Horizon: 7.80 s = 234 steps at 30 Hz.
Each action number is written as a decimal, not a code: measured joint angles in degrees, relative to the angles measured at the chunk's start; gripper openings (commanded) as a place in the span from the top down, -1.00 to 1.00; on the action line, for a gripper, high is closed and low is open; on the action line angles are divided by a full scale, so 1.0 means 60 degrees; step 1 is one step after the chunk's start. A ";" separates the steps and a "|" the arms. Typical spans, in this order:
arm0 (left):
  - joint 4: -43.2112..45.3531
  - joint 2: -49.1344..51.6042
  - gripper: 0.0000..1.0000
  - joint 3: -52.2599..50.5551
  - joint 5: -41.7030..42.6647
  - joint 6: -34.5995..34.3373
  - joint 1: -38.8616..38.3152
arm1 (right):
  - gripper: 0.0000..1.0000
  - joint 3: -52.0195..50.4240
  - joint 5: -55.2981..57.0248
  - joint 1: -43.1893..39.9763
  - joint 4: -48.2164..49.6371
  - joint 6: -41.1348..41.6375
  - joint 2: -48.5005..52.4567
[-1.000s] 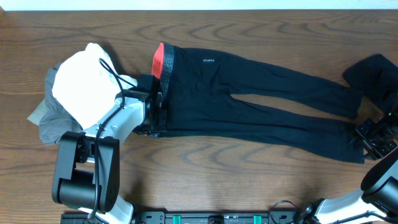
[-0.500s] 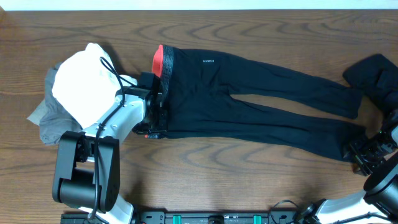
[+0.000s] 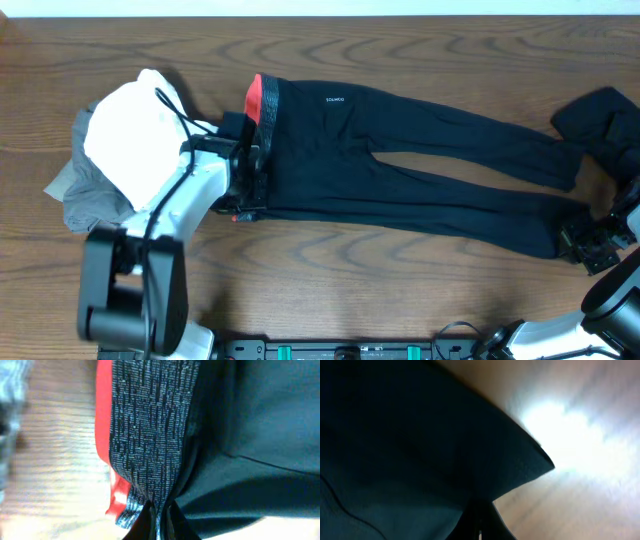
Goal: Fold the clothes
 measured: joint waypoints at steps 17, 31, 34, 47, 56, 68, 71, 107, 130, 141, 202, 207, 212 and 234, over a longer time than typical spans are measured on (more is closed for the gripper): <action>-0.2765 -0.4364 0.88 0.0346 -0.0379 -0.0004 -0.0004 | 0.98 0.1158 -0.0011 0.0000 -0.2736 -0.0561 -0.4528; -0.0441 -0.3534 0.88 0.0641 -0.0517 0.0364 -0.0004 | 0.97 0.1173 -0.0831 0.0667 -0.0142 -0.0259 -0.3457; 0.0463 -0.2834 0.88 0.0641 -0.0525 0.0616 -0.0004 | 0.97 0.1173 -0.1147 0.0889 0.0714 -0.0015 -0.2765; 0.3315 -0.0885 0.86 0.0648 -0.0554 0.1122 -0.0011 | 0.97 0.1169 -0.2382 0.1399 0.3974 0.0958 -0.0259; 0.3727 -0.0506 -0.43 0.0674 -0.0619 0.1239 0.0029 | -0.13 0.1173 -0.3340 0.1410 0.5206 0.1144 0.0488; 0.0047 -0.0721 -0.34 0.2645 -0.0499 0.1075 0.0208 | -0.22 0.1228 -0.3610 -0.0036 0.2685 -0.0827 0.0488; -0.0608 -0.0750 -0.34 0.2648 -0.0295 0.1086 -0.0102 | -0.33 0.1228 -0.3599 -0.0255 0.2517 -0.1257 0.0488; -0.0729 -0.0747 -0.37 0.2510 -0.0076 0.1060 -0.0448 | -0.57 0.2779 -0.3628 0.0401 0.3115 -0.6568 0.1978; -0.0812 -0.0747 -0.37 0.2510 -0.0076 0.1060 -0.0448 | 0.97 0.2849 -0.3308 0.1096 0.2925 -0.5635 0.2320; -0.0812 -0.0812 -0.37 0.2510 -0.0076 0.1067 -0.0448 | 0.97 0.2856 -0.2608 0.1100 0.2925 -0.4747 -0.1129; -0.2040 -0.3504 -0.55 0.3118 0.0033 0.1067 0.0627 | 0.02 0.2707 -0.4044 1.1187 0.4379 -0.2018 0.0025; -0.2025 -0.2539 -0.56 0.3093 0.0951 0.1013 0.0627 | -0.08 0.2710 -0.3832 0.9224 0.3257 -0.2109 -0.1195; -0.1982 -0.0962 -0.56 0.2958 0.1559 0.0729 0.0627 | -0.12 0.2718 -0.3730 0.7308 0.2004 -0.2342 -0.1632; -0.0328 0.3493 -0.66 0.2958 0.3326 0.1330 0.0608 | -0.07 0.2714 -0.3697 0.5366 0.0361 -0.3493 -0.1639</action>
